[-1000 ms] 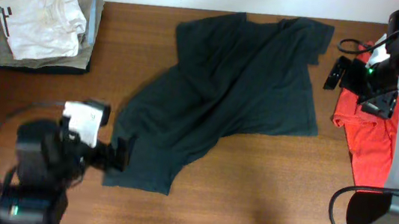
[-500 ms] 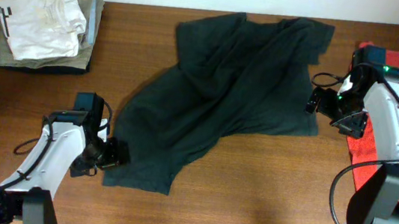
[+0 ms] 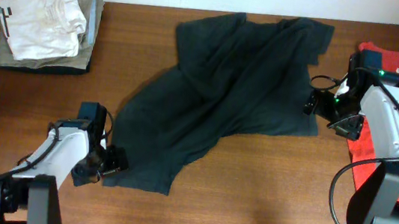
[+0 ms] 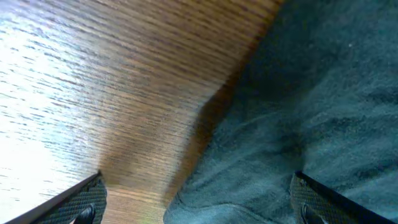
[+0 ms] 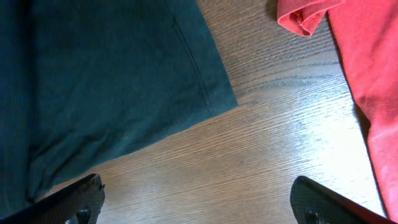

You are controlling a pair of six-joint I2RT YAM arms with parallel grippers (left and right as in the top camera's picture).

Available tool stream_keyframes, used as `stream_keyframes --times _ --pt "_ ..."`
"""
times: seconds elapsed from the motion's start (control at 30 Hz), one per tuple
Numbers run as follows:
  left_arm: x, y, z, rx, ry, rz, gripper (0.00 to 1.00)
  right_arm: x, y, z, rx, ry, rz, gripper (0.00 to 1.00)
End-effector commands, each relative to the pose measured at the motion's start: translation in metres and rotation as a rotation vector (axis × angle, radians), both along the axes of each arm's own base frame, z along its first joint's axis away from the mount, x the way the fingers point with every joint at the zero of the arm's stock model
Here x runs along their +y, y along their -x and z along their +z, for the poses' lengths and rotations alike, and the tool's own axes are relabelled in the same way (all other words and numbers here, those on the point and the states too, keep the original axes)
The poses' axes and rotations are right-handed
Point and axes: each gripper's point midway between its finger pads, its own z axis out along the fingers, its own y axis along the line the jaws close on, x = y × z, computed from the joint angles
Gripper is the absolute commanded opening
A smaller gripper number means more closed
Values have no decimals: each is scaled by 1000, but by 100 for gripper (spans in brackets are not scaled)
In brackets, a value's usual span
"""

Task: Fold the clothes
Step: 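Grasp the shirt's lower left corner with left gripper, right gripper grasps right edge, then lift the shirt high with both grippers and shake it out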

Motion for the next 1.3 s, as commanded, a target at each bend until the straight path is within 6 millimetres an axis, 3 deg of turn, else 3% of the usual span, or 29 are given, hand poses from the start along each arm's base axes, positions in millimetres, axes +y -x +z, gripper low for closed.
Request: stream_keyframes --times 0.0,0.1,0.13,0.2,0.27,0.3,0.37,0.4,0.43,0.57,0.77,0.83,0.97,1.03,1.1,1.2,1.27 --pt "1 7 -9 31 -2 16 91 -1 3 -1 10 -9 -29 99" --pt "1 7 -16 14 -5 15 68 -2 3 -1 13 -12 -68 99" --pt "1 7 -16 14 -5 15 50 -3 3 -1 14 -7 -69 99" --pt "1 7 -16 14 -5 14 36 -7 4 -1 16 5 -76 99" --pt "1 7 -16 14 -5 15 15 -28 9 -2 37 77 -178 99" --pt "1 7 -16 15 -5 15 12 -36 12 -3 43 82 -197 99" --pt "1 7 -16 13 -5 15 10 -43 10 -6 28 85 -208 100" --pt "1 7 -16 13 -5 15 7 -36 6 -11 9 51 -200 83" --pt "1 7 -16 13 -5 15 5 -29 4 -15 2 20 -191 77" --pt "1 7 -16 13 -5 15 2 -22 8 -50 -13 5 -190 73" --pt "1 6 -16 10 -3 16 2 -9 -5 -82 -21 -46 -165 71" --pt "1 6 -16 10 -3 16 2 -4 -4 -96 6 -50 -153 67" --pt "1 6 -16 10 -3 16 2 -5 -1 -114 48 -46 -154 51" --pt "1 6 -16 10 -3 16 2 -4 0 -116 54 -48 -155 22" --pt "1 6 -16 10 -2 16 1 -4 2 -116 62 -52 -192 4" --pt "-2 -4 5 14 16 17 1 -4 3 -102 65 -62 -229 4" --pt "-1 -29 41 -63 13 15 1 -8 -4 -63 26 -59 -232 4"
